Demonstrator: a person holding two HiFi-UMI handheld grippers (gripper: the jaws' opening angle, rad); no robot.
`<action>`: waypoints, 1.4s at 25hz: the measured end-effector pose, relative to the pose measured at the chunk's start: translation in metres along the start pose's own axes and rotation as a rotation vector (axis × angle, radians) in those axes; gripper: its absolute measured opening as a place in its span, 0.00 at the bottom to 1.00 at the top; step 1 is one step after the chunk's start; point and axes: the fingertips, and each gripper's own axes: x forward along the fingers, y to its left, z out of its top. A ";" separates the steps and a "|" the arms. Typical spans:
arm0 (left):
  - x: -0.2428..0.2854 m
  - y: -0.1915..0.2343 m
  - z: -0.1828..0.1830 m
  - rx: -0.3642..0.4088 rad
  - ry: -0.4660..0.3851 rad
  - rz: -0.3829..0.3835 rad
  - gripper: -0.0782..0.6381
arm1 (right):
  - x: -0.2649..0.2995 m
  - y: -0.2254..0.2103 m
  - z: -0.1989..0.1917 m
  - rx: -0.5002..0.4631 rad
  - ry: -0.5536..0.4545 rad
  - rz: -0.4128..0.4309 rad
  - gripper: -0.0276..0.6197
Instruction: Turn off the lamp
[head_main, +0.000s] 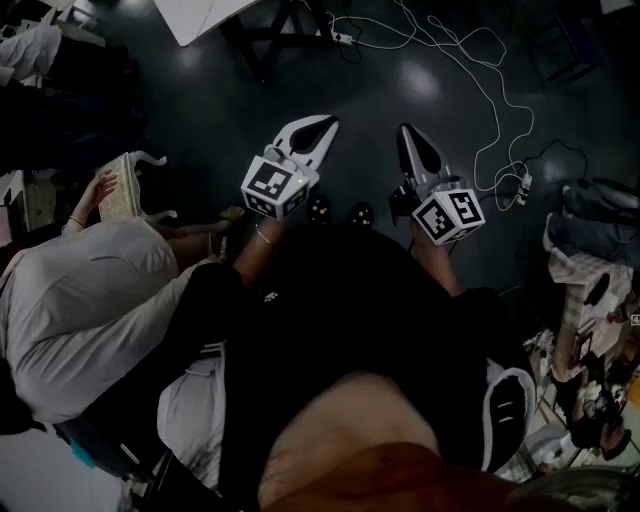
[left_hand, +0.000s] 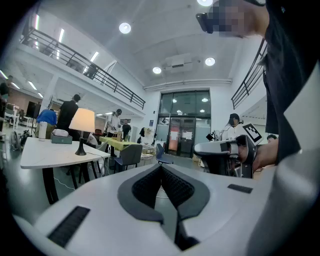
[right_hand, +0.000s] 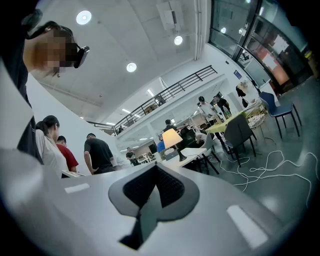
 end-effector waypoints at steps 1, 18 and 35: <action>0.001 -0.001 0.002 0.002 -0.007 -0.001 0.12 | 0.000 -0.001 0.000 0.000 0.000 0.001 0.04; 0.037 -0.028 -0.001 0.023 -0.021 -0.001 0.12 | -0.030 -0.039 0.010 0.030 -0.045 0.033 0.04; 0.035 -0.041 -0.009 0.021 -0.009 0.073 0.12 | -0.051 -0.065 0.004 0.109 -0.054 0.069 0.04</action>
